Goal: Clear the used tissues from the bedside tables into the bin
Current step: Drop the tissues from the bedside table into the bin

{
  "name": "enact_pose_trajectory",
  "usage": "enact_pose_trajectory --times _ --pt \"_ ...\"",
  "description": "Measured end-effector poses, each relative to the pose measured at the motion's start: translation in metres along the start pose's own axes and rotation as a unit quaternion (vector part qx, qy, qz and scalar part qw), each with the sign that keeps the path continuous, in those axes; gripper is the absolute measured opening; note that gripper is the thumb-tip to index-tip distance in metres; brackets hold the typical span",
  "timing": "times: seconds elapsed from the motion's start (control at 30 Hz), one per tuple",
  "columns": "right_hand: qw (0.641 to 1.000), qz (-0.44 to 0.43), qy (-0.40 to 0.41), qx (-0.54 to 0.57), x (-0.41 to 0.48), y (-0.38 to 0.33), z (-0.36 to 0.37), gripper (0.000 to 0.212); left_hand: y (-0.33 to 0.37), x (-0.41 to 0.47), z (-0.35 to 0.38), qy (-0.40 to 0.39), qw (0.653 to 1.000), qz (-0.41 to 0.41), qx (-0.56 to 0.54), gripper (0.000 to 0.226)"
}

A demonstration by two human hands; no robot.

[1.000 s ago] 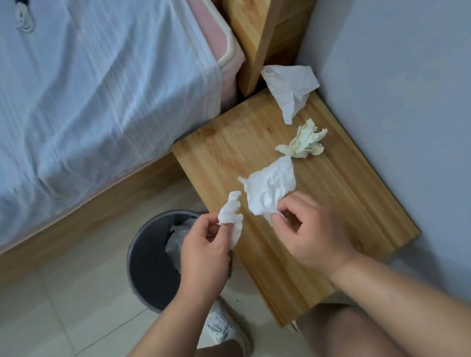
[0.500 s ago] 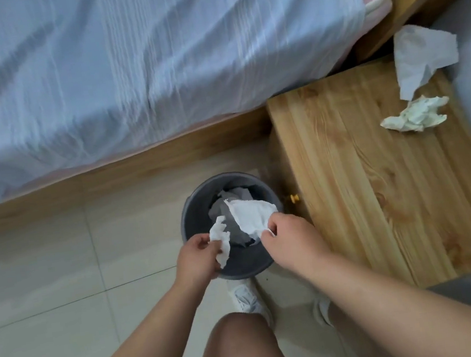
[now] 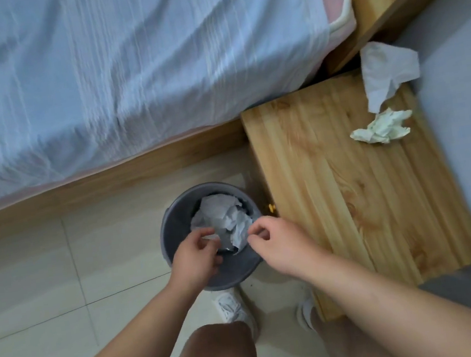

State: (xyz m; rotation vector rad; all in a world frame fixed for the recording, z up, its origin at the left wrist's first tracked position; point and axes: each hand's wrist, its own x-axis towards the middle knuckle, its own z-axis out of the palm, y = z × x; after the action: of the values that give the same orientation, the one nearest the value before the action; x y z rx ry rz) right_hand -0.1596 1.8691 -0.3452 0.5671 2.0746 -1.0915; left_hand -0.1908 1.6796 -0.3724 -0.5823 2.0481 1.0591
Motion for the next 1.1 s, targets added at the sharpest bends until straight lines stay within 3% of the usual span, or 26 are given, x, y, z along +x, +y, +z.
enact_pose_trajectory --times 0.1,0.2,0.3,0.47,0.57,0.63,0.7,0.8,0.87,1.1 --pt "0.991 -0.027 0.118 0.055 -0.014 0.008 -0.065 0.009 0.052 -0.014 0.027 -0.001 0.995 0.101 0.014 0.009" --pt "0.958 -0.055 0.28 0.031 -0.025 0.028 -0.139 0.009 0.114 -0.024 0.06 -0.013 0.982 0.186 0.027 0.008" --pt "0.906 -0.076 0.414 -0.047 -0.022 0.054 -0.198 0.032 0.177 -0.023 0.097 0.009 0.942 0.307 0.134 0.026" --pt "0.921 -0.05 0.373 -0.097 -0.001 0.082 -0.232 0.092 0.279 0.002 0.159 0.068 0.783 0.521 0.333 0.055" --pt "0.929 -0.069 0.344 -0.123 0.012 0.094 -0.232 0.099 0.315 0.018 0.191 0.074 0.713 0.549 0.43 0.066" --pt "0.937 -0.069 0.309 -0.149 0.017 0.099 -0.225 0.092 0.325 0.026 0.207 0.059 0.69 0.548 0.469 0.076" --pt "0.935 -0.081 0.307 -0.159 0.018 0.108 -0.217 0.072 0.327 0.033 0.219 0.03 0.685 0.514 0.516 0.079" --pt "0.928 -0.097 0.32 -0.166 0.01 0.123 -0.202 0.044 0.311 0.034 0.223 0.01 0.688 0.471 0.552 0.039" --pt "0.936 -0.099 0.304 -0.148 0.0 0.133 -0.191 0.035 0.292 0.028 0.216 -0.011 0.715 0.457 0.529 0.021" --pt "0.965 -0.069 0.24 -0.082 -0.049 0.146 -0.137 0.02 0.194 -0.012 0.158 -0.079 0.845 0.328 0.415 0.026"
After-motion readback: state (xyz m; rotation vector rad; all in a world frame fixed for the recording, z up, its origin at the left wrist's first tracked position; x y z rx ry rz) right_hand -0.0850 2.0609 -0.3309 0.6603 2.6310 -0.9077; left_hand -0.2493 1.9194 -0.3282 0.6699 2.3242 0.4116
